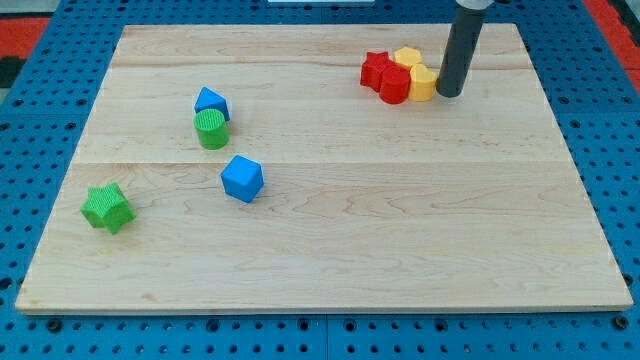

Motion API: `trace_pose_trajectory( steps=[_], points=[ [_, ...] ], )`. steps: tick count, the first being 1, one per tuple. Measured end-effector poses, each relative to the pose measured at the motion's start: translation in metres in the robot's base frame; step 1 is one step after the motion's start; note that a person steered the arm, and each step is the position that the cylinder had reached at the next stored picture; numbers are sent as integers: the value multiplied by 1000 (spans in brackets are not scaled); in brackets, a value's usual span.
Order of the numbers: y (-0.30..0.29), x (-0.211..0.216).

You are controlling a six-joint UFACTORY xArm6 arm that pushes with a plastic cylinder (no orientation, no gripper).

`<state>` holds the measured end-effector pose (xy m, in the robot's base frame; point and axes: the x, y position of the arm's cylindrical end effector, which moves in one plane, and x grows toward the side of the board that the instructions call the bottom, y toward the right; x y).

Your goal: Push blue cube towards the top of the green star

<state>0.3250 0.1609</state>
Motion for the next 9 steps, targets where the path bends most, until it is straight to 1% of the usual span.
trace_pose_trajectory(
  steps=[2,3,4,5,6,7,8,9],
  points=[
    [42,0],
    [32,-3],
    [29,16],
    [8,51],
    [-28,92],
    [-104,125],
    [-185,147],
    [-255,155]
  ],
)
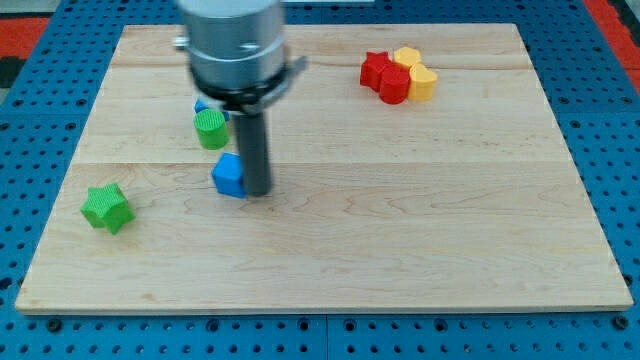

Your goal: Push blue cube towards the top of the green star

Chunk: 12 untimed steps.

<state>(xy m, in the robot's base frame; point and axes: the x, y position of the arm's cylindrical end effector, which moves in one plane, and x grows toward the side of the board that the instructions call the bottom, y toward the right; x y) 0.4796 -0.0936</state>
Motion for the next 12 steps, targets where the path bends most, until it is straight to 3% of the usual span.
trace_pose_trajectory(
  steps=[1,2,4,5,6,8,9,12],
  points=[
    [-52,0],
    [-22,-6],
    [-19,-28],
    [-38,-37],
    [-92,-37],
    [-99,-68],
    [-129,-75],
    [-147,-45]
  ],
)
